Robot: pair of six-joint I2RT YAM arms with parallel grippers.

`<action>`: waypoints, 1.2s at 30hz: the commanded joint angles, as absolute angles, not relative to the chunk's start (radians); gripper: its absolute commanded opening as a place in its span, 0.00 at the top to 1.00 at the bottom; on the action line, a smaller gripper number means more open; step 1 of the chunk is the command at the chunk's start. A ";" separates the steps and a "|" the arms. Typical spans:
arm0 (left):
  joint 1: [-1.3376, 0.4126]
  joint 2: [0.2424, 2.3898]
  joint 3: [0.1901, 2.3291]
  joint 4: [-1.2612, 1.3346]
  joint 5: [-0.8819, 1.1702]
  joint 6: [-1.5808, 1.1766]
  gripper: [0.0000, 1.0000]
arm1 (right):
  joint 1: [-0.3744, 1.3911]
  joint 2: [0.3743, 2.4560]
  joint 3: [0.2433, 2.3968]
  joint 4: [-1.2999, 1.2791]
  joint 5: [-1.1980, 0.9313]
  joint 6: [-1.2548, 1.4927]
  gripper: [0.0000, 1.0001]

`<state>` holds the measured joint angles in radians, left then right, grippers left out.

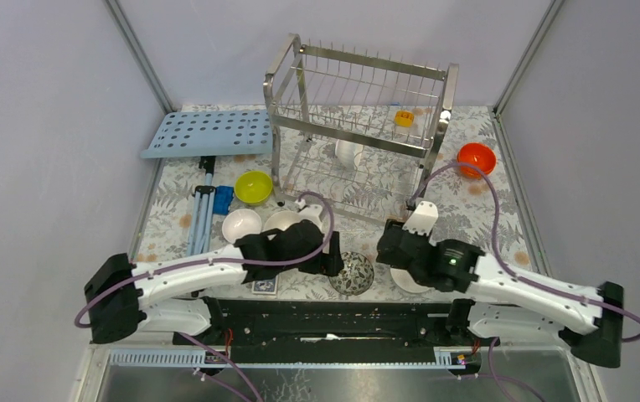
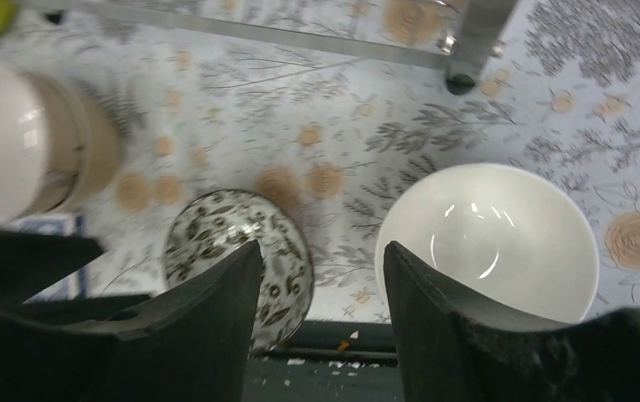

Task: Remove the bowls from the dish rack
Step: Place the bowl at the center of the board, then move the bowl to the center of the board.

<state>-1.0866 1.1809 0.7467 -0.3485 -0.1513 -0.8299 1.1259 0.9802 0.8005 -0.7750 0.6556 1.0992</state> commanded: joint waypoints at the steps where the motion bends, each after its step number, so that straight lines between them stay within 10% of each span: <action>1: -1.119 1.249 0.821 -0.350 -0.191 -0.808 0.16 | 1.135 0.815 0.850 -0.778 0.569 0.858 0.38; 36: -1.144 1.386 0.795 -0.420 -0.328 -0.826 0.89 | 1.135 0.622 0.632 -0.584 0.505 0.860 0.41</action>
